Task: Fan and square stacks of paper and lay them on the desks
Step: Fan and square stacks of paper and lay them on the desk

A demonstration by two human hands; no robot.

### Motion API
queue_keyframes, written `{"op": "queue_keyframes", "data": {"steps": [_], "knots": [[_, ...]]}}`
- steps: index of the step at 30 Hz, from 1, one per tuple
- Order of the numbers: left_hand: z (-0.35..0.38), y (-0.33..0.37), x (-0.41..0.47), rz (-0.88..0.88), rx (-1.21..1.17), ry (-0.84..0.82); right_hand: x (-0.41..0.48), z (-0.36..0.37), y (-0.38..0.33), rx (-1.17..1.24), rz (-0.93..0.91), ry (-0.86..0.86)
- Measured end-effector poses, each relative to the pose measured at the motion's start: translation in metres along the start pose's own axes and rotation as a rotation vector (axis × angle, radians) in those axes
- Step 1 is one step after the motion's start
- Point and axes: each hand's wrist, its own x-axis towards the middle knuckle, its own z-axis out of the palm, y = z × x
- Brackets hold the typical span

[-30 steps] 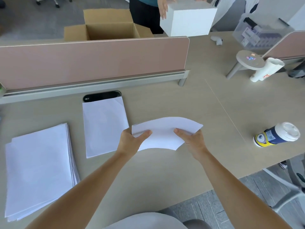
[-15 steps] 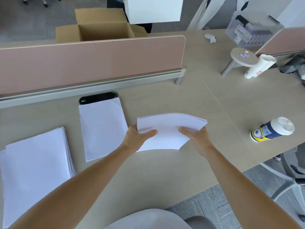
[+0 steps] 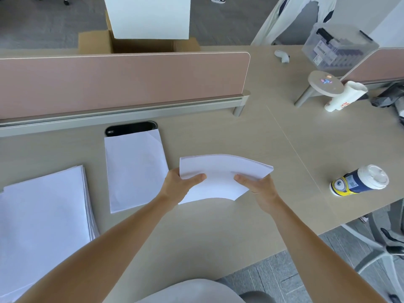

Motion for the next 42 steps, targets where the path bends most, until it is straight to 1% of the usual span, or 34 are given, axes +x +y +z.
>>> {"op": "queue_keyframes", "data": {"steps": [6,8,9,11,13,16,18,21,23,25,27,31,33,34,35,37,39,40,42], "knots": [[-0.001,-0.003,0.000,-0.014,0.009,-0.011,-0.002,-0.003,0.002,-0.024,-0.006,0.001],[-0.001,-0.002,-0.002,0.016,0.071,-0.022,-0.002,-0.003,0.003,-0.028,-0.007,0.002],[-0.002,-0.002,-0.003,0.038,0.138,-0.020,-0.002,-0.003,0.003,-0.038,-0.003,0.014],[-0.004,-0.004,-0.006,0.107,0.338,0.011,-0.005,-0.002,0.003,-0.073,-0.008,0.037],[-0.007,-0.007,-0.006,0.220,0.510,0.041,-0.008,-0.002,0.004,-0.130,-0.010,0.075],[-0.008,-0.010,0.000,0.392,0.579,0.057,-0.014,-0.004,-0.001,-0.263,-0.065,0.102],[-0.005,-0.002,0.001,0.451,0.576,0.022,-0.016,-0.006,-0.012,-0.320,-0.097,0.107],[0.005,0.027,0.000,0.440,0.501,0.017,-0.015,-0.013,-0.043,-0.301,-0.184,0.104],[0.012,0.051,0.002,0.391,0.363,0.004,-0.013,-0.023,-0.070,-0.286,-0.239,0.113],[0.022,0.080,0.000,0.359,0.220,-0.054,-0.011,-0.033,-0.092,-0.289,-0.322,0.116],[0.032,0.101,0.007,0.358,0.126,-0.116,-0.002,-0.045,-0.105,-0.282,-0.392,0.151],[0.063,0.119,0.030,0.228,0.014,-0.125,0.028,-0.071,-0.105,-0.375,-0.361,0.325],[0.086,0.115,0.041,0.117,-0.127,-0.111,0.047,-0.090,-0.095,-0.390,-0.333,0.341],[0.098,0.111,0.046,0.090,-0.179,-0.104,0.057,-0.100,-0.089,-0.376,-0.315,0.339],[0.111,0.105,0.053,0.098,-0.179,-0.062,0.067,-0.111,-0.083,-0.356,-0.285,0.330],[0.137,0.091,0.071,0.188,0.023,0.062,0.088,-0.132,-0.071,-0.345,-0.215,0.306],[0.159,0.079,0.093,0.236,0.191,0.164,0.108,-0.154,-0.064,-0.379,-0.155,0.275],[0.169,0.076,0.104,0.255,0.226,0.199,0.117,-0.165,-0.064,-0.382,-0.141,0.253],[0.187,0.073,0.125,0.239,0.229,0.240,0.137,-0.188,-0.061,-0.358,-0.120,0.220]]}}
